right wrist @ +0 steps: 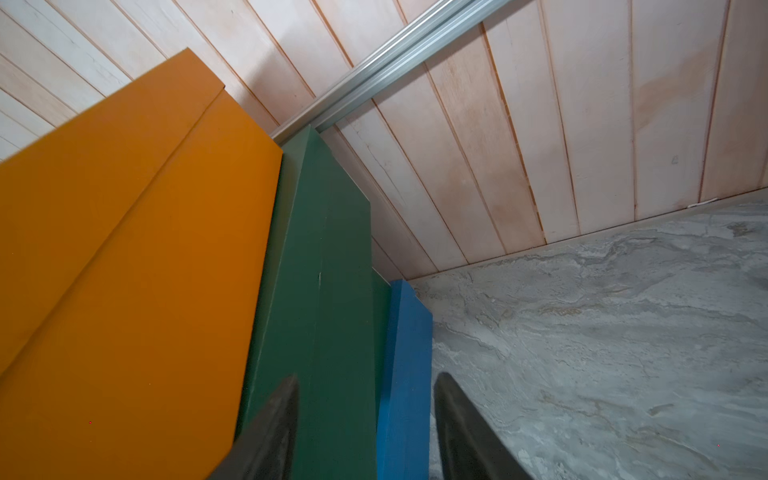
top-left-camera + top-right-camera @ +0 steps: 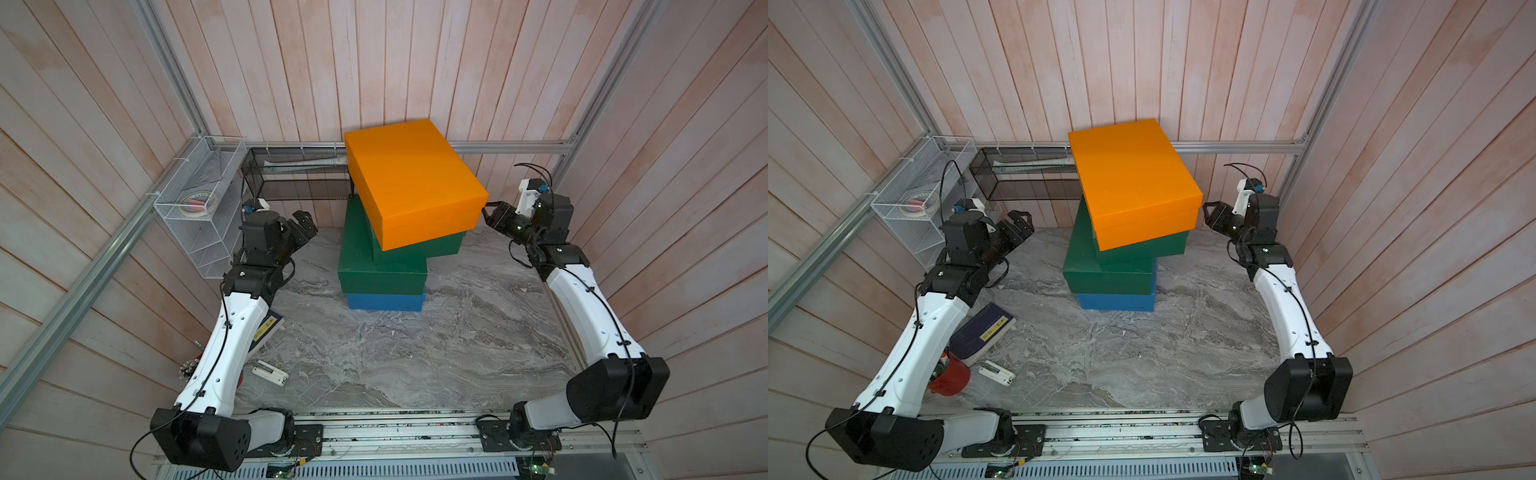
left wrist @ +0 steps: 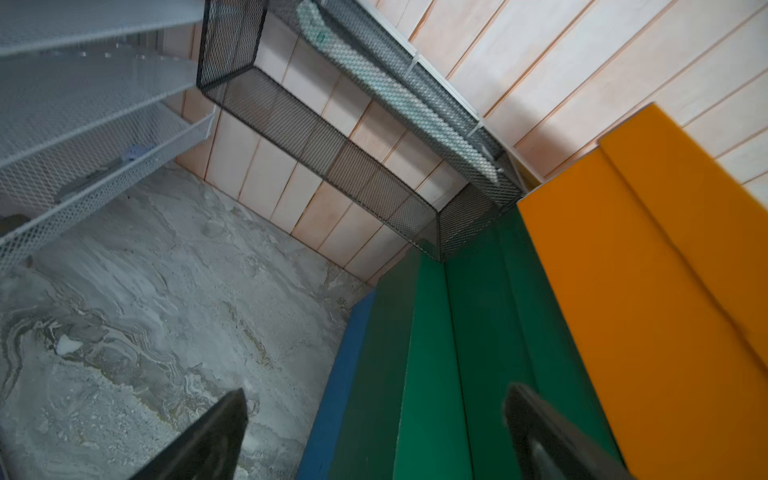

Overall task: Stack the shoeboxes
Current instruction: Place the shoebox at the shoebox, then adjust the shoeboxes in the shoebox.

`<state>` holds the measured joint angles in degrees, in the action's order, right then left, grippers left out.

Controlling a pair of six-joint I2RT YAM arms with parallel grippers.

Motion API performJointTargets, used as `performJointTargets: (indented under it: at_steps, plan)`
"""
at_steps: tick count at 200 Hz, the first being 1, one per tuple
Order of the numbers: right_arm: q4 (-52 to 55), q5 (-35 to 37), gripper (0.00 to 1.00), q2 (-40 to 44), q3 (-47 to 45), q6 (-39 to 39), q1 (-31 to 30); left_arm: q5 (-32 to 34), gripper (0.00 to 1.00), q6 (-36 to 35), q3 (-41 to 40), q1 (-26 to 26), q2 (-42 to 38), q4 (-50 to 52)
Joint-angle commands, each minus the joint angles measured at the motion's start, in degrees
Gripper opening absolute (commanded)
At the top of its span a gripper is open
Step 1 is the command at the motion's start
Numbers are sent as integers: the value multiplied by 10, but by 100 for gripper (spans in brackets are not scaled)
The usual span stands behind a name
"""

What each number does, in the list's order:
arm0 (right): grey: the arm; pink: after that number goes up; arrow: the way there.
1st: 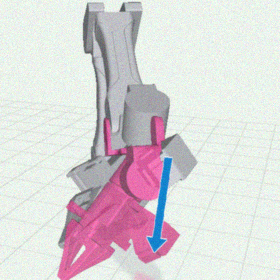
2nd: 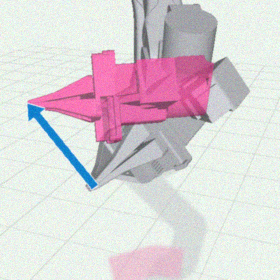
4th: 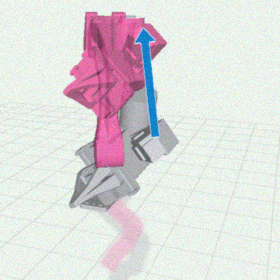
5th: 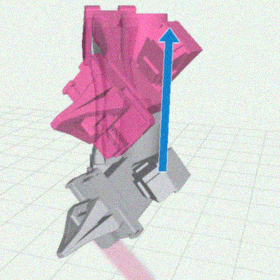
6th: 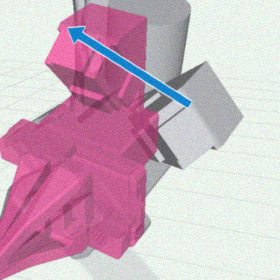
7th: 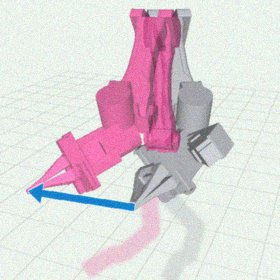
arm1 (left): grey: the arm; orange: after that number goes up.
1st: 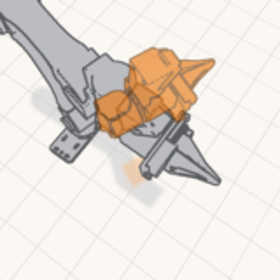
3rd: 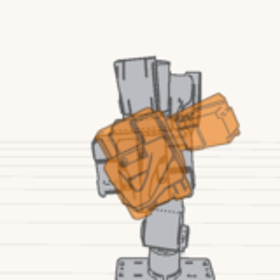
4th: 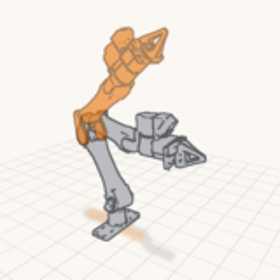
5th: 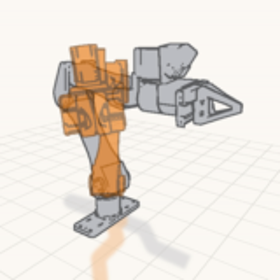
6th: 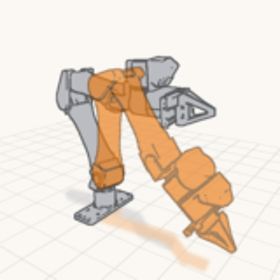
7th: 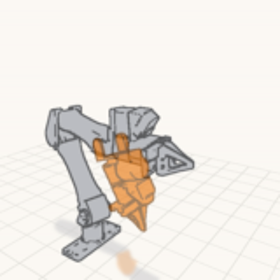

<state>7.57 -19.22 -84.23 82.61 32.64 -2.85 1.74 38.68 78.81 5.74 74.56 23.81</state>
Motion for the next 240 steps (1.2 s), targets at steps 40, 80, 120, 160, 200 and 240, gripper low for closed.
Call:
performJointTargets:
  at_steps: [40,80,120,160,200,240]
  plan:
    - [-127,-112,53,-75,-80,72,55,-123,100,51,-47,-45,86,-68]
    - [-174,-143,52,-154,-98,93,56,-144,100,78,-78,-47,143,-142]
    - [-244,-187,50,-229,-104,126,50,-177,100,101,-62,-48,232,-195]
    - [-238,-191,50,-287,-66,116,29,-215,100,131,-60,-47,305,-256]
    - [-228,-196,50,-344,-13,119,-1,-268,100,168,-19,-44,386,-298]
    - [-264,-196,50,-351,-22,141,-3,-279,100,158,36,-12,436,-288]
